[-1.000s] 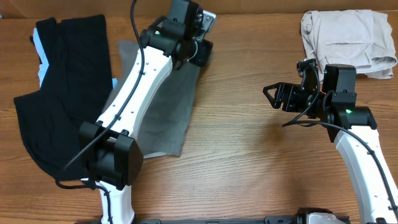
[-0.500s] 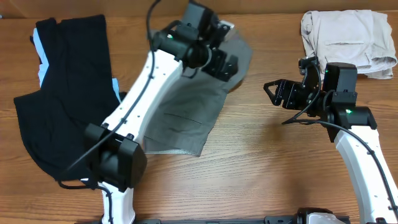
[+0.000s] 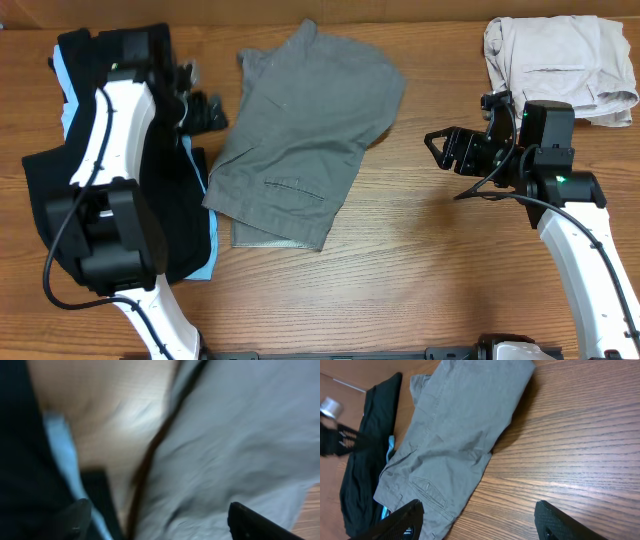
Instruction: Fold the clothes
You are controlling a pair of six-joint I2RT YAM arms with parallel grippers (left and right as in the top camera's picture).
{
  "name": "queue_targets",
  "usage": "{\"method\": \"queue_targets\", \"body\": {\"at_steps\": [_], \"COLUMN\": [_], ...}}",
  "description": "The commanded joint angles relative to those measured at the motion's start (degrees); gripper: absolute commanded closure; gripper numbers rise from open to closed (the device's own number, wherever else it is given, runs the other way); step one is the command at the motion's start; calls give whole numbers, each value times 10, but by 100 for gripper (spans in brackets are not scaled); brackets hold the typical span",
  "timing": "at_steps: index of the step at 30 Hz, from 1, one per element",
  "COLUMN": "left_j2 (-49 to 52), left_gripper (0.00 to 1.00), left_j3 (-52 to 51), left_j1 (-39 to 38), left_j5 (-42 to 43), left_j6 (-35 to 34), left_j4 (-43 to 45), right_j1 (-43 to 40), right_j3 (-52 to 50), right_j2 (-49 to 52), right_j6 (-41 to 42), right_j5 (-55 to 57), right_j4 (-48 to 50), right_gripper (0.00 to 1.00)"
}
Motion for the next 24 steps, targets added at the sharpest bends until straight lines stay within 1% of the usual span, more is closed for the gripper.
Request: {"method": "queue_targets", "body": {"at_steps": [1, 3, 5, 7, 9, 13, 15, 17, 21, 22, 24], "left_j2": [-3, -3, -3, -3, -3, -3, -3, -3, -3, -3, -3], "left_gripper": [23, 30, 31, 31, 30, 22, 14, 9, 5, 1, 0], "left_j3": [-69, -108, -141, -170, -190, -201, -201, -201, -199, -199, -193], "left_j1": [3, 3, 3, 7, 17, 50, 66, 82, 100, 100, 100], "left_j5": [36, 35, 33, 24, -4, -92, -128, -161, -163, -163, -150], "left_j6": [5, 5, 4, 0, -3, -2, -1, 3, 28, 35, 55], "left_j4": [13, 30, 52, 77, 93, 99, 99, 106, 118, 122, 124], "right_j1": [2, 2, 2, 2, 2, 2, 2, 2, 2, 2, 2], "right_j3": [15, 15, 15, 15, 15, 15, 15, 15, 15, 15, 15], "right_j2": [-2, -2, -2, -2, -2, -2, -2, -2, -2, -2, -2], "right_j6": [-2, -2, -2, -2, -2, -2, -2, -2, -2, -2, -2], "right_j5": [3, 3, 3, 3, 3, 4, 3, 3, 4, 4, 4], "right_j4": [5, 5, 3, 1, -3, -7, -7, -7, -7, -7, -7], "right_gripper": [26, 26, 26, 26, 26, 26, 26, 26, 26, 26, 26]}}
